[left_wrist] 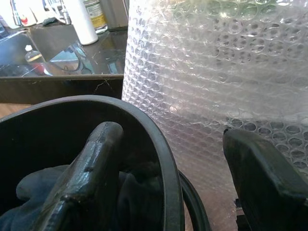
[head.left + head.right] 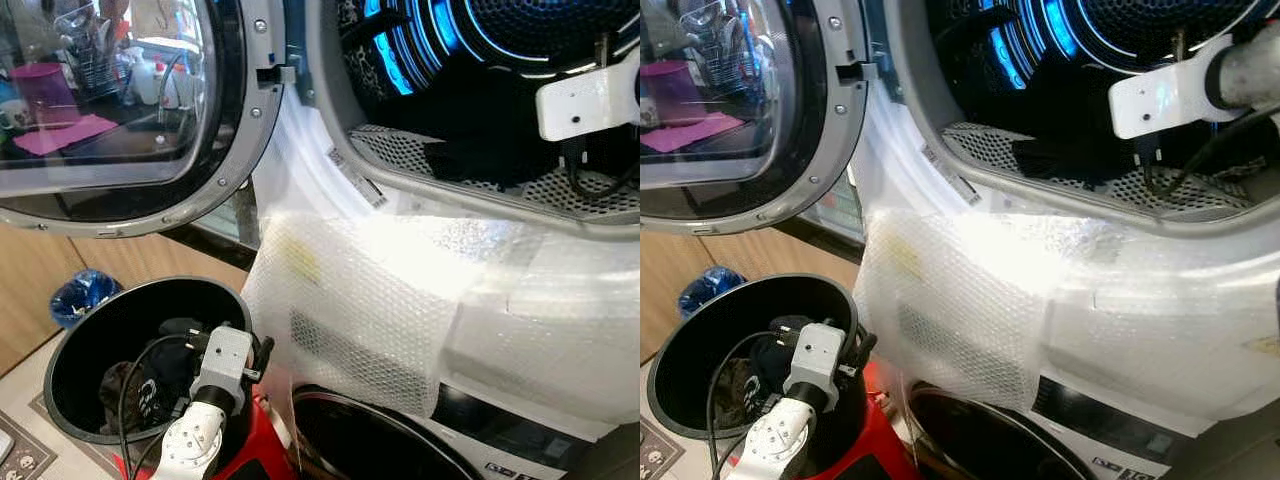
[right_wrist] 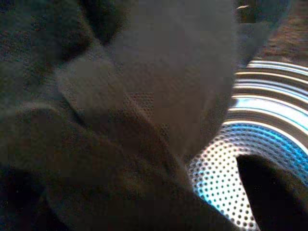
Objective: Clothes washing
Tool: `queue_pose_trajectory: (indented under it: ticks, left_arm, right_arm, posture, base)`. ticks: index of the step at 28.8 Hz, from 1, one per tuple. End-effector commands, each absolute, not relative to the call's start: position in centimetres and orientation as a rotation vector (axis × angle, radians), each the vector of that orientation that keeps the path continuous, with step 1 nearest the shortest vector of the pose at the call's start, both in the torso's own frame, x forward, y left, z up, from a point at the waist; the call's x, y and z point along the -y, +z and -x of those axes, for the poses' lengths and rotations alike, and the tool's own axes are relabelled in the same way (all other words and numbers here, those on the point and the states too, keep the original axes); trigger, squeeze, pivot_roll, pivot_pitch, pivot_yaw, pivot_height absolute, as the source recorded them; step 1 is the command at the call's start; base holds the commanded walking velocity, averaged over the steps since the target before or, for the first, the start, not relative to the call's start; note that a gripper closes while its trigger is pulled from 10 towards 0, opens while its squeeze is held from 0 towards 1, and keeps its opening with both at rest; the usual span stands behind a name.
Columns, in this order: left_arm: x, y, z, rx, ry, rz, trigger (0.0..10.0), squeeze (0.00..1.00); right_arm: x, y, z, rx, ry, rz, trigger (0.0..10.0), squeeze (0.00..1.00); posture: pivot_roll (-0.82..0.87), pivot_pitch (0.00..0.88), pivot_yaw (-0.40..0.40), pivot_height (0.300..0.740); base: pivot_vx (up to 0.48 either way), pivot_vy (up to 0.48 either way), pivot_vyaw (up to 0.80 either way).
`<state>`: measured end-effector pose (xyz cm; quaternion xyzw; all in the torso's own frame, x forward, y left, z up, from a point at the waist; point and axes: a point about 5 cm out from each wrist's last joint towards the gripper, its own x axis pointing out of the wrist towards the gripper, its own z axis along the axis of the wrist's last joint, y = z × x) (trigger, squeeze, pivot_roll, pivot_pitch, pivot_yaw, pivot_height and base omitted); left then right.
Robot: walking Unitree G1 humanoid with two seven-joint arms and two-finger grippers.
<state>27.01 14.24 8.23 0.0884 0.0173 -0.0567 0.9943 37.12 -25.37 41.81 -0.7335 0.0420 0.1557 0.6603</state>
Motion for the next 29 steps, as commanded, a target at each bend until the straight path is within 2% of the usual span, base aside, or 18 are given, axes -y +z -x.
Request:
queue_pose_trajectory:
  ticks: [1, 7, 18, 19, 22, 29]
  left_arm:
    - [-14.3, 8.0, -26.8, -0.042, -0.107, -0.186, 10.0, 0.0]
    - [-14.5, 7.8, -26.7, -0.044, -0.111, -0.194, 10.0, 0.0]
    - [-14.8, 8.1, -27.0, -0.036, -0.11, -0.203, 10.0, 0.0]
    - [-14.9, 8.1, -27.0, -0.036, -0.106, -0.202, 10.0, 0.0]
    - [-15.0, 8.2, -27.0, -0.035, -0.102, -0.203, 10.0, 0.0]
    - [-15.1, 8.1, -26.9, -0.037, -0.104, -0.206, 10.0, 0.0]
  right_arm:
    - [27.0, 41.4, -36.7, -0.073, 0.327, 1.548, 10.0, 0.0]
    - [28.0, 39.7, -35.4, -0.015, 0.297, 1.446, 10.0, 0.0]
    - [27.4, 37.0, -33.5, -0.07, 0.333, 1.503, 10.0, 0.0]
    - [26.8, 36.8, -33.1, -0.032, 0.38, 1.425, 10.0, 0.0]
    - [25.6, 35.9, -32.0, 0.002, 0.499, 1.337, 10.0, 0.0]
    - [26.2, 35.9, -31.3, -0.006, 0.532, 1.313, 10.0, 0.0]
  posture:
    - [-0.07, 0.0, -0.003, 0.74]
    - [-0.06, 0.0, -0.004, 0.74]
    - [-0.07, 0.0, 0.001, 0.74]
    - [-0.07, 0.0, 0.001, 0.74]
    - [-0.06, 0.0, 0.003, 0.74]
    - [-0.06, 0.0, 0.007, 0.74]
  base:
    - [0.0, 0.0, 0.0]
    - [0.0, 0.0, 0.0]
    - [0.0, 0.0, 0.0]
    - [0.0, 0.0, 0.0]
    - [0.0, 0.0, 0.0]
    - [0.0, 0.0, 0.0]
